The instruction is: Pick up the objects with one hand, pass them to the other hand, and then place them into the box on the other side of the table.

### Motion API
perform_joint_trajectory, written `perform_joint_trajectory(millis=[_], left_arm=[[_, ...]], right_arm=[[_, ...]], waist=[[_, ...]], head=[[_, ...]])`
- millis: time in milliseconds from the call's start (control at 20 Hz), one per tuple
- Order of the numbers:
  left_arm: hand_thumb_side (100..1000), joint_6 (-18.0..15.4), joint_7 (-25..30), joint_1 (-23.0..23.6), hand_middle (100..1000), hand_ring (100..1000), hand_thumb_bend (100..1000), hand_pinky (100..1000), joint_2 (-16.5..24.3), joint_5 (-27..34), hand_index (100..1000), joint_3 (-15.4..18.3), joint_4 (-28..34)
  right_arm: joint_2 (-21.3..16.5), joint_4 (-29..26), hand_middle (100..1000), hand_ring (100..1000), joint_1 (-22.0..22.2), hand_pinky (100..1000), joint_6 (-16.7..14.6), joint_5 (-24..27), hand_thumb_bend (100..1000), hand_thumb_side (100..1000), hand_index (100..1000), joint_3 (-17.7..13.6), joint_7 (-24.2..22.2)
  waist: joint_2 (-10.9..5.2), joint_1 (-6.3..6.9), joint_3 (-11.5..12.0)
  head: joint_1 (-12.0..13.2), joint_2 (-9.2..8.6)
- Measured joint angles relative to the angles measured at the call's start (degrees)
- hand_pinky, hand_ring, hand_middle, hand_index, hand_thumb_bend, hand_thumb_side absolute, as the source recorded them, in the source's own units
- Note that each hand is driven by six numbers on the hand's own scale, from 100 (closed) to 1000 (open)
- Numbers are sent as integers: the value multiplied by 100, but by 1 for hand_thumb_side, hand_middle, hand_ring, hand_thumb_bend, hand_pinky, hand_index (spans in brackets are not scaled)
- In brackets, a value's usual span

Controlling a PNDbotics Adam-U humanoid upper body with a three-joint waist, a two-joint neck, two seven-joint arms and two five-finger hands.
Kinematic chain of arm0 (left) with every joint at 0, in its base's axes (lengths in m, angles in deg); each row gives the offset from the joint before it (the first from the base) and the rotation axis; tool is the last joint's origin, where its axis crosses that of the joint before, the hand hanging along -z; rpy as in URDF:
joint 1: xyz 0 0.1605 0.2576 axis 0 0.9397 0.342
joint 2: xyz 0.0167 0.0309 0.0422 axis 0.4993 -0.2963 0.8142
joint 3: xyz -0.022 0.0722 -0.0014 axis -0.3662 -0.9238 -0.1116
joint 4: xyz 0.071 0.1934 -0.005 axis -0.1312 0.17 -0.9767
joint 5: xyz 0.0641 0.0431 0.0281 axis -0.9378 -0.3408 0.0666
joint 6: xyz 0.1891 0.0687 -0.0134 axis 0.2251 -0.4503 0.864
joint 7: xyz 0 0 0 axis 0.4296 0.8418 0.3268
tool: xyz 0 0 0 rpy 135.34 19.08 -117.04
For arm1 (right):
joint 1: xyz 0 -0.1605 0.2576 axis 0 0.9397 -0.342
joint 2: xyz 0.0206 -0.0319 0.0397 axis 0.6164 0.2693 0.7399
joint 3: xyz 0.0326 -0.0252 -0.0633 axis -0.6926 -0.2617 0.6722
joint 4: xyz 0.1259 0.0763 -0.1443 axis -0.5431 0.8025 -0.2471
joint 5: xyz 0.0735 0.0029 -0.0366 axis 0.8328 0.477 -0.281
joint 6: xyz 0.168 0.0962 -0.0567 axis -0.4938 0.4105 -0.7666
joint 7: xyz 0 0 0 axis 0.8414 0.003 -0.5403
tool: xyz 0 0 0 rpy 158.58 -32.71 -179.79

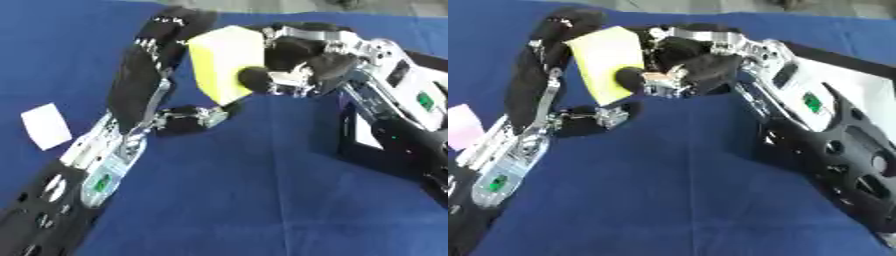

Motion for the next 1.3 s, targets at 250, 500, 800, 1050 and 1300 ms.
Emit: perform_joint_trajectory(millis=[250,500,800,1050,1300], left_arm=[[272,190,-215,129,731,774,509,851,127,213,900,117,-114],[301,290,-275,343,724,768,409,848,448,423,884,180,-198],[385,604,111,746,720,761,400,836,1118,647,850,349,7],[457,1007,626,1044,734,767,330,840,1615,1114,843,625,530],[515,1351,957,1376,749,780,241,850,1991,1662,849,984,1068]], right_arm=[[-64,-30,567,988,60,956,-18,10,100,249,558,-65,41],[-282,-67,564,984,214,954,-82,47,100,210,557,-238,250],[-760,-97,569,981,627,950,-299,4,100,190,566,-663,723],[-1164,-92,585,983,1061,946,-411,-298,100,245,589,-1026,1139],[-1550,-26,595,980,1563,939,-553,-490,100,245,602,-1420,1559]], waist=[[-30,50,-56],[-98,132,-113],[-125,225,-122],[-126,258,-101],[-126,266,-98]], head=[[5,0],[3,8],[-42,13],[-102,39],[-188,31]])
